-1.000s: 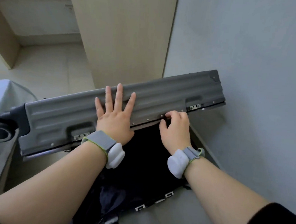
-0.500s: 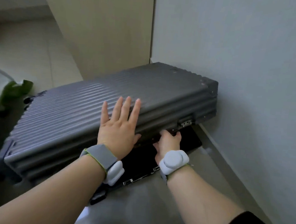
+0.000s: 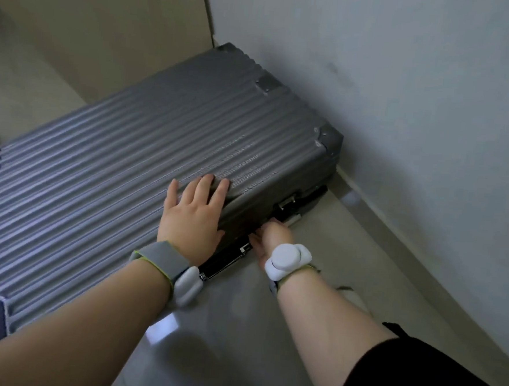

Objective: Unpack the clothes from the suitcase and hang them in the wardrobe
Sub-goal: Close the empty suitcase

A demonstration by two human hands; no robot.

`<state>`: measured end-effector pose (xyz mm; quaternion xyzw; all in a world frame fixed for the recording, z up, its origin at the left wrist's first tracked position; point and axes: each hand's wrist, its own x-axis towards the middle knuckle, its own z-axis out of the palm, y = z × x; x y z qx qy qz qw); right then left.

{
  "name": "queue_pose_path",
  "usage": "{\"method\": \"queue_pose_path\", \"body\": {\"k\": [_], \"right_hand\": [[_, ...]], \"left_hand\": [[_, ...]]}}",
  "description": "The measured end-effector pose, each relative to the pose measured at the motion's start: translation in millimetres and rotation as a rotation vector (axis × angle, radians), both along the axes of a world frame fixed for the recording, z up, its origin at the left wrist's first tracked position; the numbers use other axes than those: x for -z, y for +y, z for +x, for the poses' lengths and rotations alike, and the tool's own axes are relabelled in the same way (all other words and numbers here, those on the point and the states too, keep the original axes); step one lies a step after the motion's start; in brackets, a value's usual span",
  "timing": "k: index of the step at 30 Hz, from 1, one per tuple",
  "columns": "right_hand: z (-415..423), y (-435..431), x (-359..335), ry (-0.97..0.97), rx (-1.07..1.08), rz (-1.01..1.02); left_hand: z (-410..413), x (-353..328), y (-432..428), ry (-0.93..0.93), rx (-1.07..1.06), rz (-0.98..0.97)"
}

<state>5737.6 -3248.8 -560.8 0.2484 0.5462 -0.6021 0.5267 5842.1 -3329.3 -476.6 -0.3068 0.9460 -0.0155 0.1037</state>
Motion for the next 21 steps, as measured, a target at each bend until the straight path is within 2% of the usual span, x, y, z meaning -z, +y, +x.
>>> {"method": "queue_pose_path", "body": {"k": [2,6,9,13,16,21], "right_hand": [[-1.8,3.3,7.2,0.068,-0.083,0.038],[-3.5,7.0,4.5,0.131,0.042,0.022],[-9.4,14.2,10.4,0.193,0.024,0.048],[-21.1,20.9,17.0,0.354,-0.161,0.212],[-24.2,25.4,23.2,0.457,-0.196,0.33],[-30.4,25.4,30.2,0.483,-0.209,0.337]], "left_hand": [[-0.5,7.8,3.9,-0.005,0.015,0.02],[-1.3,26.1,14.0,-0.047,0.01,0.056],[-1.1,32.3,14.0,-0.036,-0.014,0.084],[-17.1,31.5,2.5,-0.075,0.045,0.11],[-31.7,34.7,0.2,-0.074,0.072,0.164],[-27.8,42.2,4.4,-0.064,0.044,0.202]]}}
